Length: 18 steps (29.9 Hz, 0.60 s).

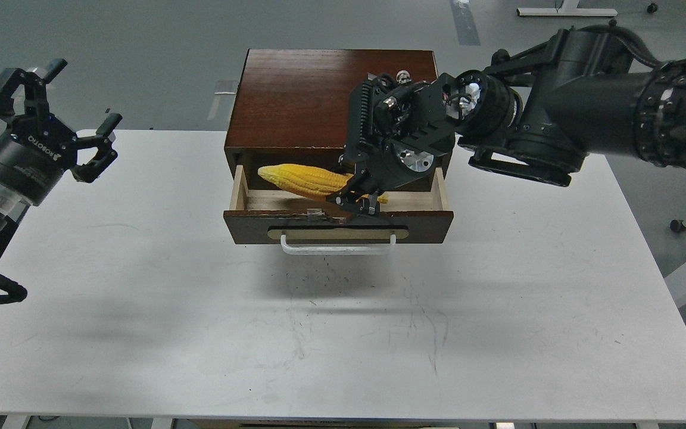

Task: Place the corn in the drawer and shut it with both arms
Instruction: 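Lower the corn into the drawer and open the right gripper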

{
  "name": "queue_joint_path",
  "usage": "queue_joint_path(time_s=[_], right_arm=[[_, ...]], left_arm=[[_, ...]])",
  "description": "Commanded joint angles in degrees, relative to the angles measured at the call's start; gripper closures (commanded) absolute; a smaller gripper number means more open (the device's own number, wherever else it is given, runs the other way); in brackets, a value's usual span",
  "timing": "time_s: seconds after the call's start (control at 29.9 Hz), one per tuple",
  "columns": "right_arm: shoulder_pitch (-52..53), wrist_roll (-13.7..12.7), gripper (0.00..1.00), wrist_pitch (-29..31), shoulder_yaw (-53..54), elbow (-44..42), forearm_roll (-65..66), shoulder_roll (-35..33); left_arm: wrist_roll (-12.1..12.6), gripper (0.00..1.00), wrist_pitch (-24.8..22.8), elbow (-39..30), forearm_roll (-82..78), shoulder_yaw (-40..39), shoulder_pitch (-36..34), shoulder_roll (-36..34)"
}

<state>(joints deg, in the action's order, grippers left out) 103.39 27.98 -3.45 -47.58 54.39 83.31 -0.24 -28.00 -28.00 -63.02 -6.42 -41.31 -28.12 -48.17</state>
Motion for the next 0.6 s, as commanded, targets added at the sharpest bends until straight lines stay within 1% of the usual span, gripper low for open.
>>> queue_joint_path(time_s=[0.0, 0.17, 0.27, 0.37, 0.4, 0.43, 0.5, 0.57], right_arm=[[-0.03, 0.02, 0.32, -0.06, 0.03, 0.1, -0.08, -0.03], [0.85, 0.02, 0.27, -0.15, 0.39, 0.28, -0.34, -0.2], [2.07, 0.02, 0.27, -0.33, 0.91, 0.45, -0.6, -0.64], [3.48, 0.02, 0.24, -0.68, 2.93, 0.8, -0.95, -2.4], [4.18, 0.02, 0.22, -0.59, 5.2, 0.8, -1.56, -3.71], [4.62, 0.02, 0.21, -0.51, 6.35, 0.8, -2.61, -4.42], [6.11, 0.02, 0.13, -0.07, 9.86, 0.8, -10.23, -7.75], [6.82, 0.02, 0.09, -0.15, 10.66, 0.89, -14.56, -9.25]], left_arm=[[0.0, 0.0, 0.0, 0.01, 0.0, 0.0, 0.08, 0.01], [0.0, 0.0, 0.0, 0.01, 0.0, 0.09, 0.08, -0.08], [0.0, 0.0, 0.0, 0.01, 0.0, 0.09, 0.08, 0.01], [0.0, 0.0, 0.0, 0.01, 0.0, 0.09, 0.08, 0.01], [0.0, 0.0, 0.0, 0.01, 0.0, 0.09, 0.08, 0.01], [0.0, 0.0, 0.0, 0.01, 0.0, 0.09, 0.08, 0.01], [0.0, 0.0, 0.0, 0.01, 0.0, 0.09, 0.08, 0.01], [0.0, 0.0, 0.0, 0.01, 0.0, 0.09, 0.08, 0.01]])
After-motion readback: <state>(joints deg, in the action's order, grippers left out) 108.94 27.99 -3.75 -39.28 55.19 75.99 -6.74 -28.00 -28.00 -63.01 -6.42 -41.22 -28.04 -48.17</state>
